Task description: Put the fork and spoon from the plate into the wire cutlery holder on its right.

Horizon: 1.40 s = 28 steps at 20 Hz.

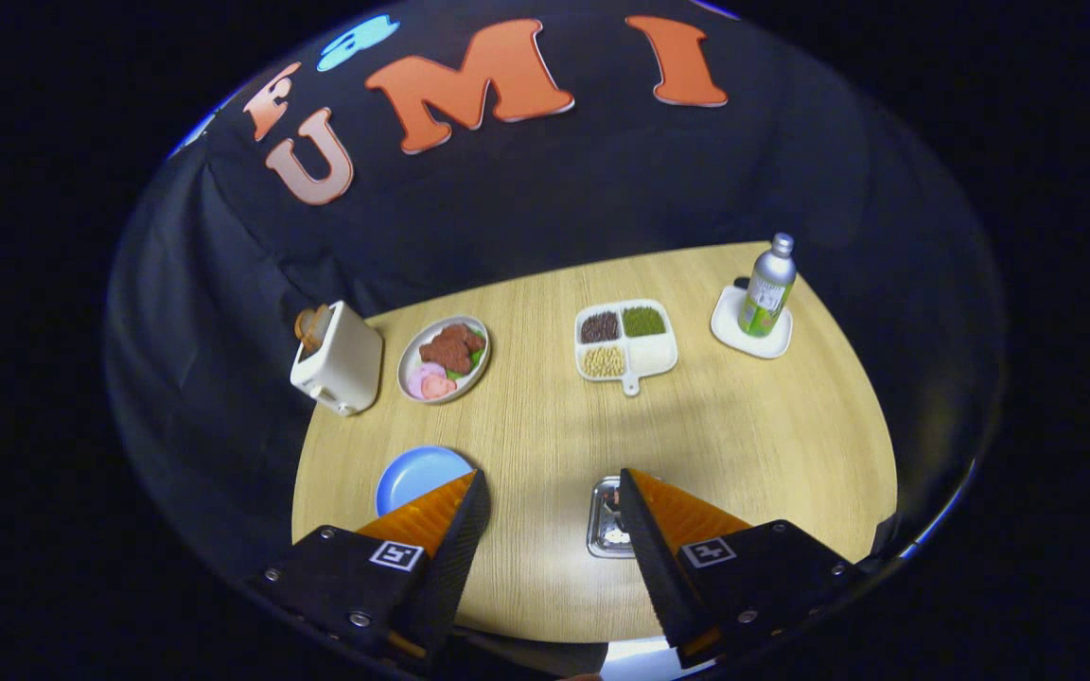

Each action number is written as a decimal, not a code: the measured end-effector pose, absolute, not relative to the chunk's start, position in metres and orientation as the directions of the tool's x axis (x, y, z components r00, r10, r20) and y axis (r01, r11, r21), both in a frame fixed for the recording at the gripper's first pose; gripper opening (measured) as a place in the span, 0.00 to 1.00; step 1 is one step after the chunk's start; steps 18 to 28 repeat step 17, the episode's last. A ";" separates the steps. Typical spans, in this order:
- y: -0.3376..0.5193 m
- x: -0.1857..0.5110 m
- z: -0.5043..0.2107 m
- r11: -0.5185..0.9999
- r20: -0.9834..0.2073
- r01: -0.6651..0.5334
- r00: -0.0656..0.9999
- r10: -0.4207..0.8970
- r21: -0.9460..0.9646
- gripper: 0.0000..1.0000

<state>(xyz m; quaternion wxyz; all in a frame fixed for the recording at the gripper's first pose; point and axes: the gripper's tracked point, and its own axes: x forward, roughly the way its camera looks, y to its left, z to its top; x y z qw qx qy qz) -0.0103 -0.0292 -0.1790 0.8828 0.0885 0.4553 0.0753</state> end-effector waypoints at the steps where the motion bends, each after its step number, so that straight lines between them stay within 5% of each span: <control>1: -0.036 -0.003 -0.171 0.979 -0.753 -0.037 0.633 0.179 0.201 0.84; 8: -0.068 0.016 -0.117 0.996 -0.474 0.029 0.880 0.016 0.087 0.86; 16: -0.068 0.022 -0.060 0.998 -0.240 0.034 0.971 -0.020 0.054 0.86; 28: -0.066 0.022 -0.055 0.998 -0.221 0.032 0.975 -0.020 0.053 0.86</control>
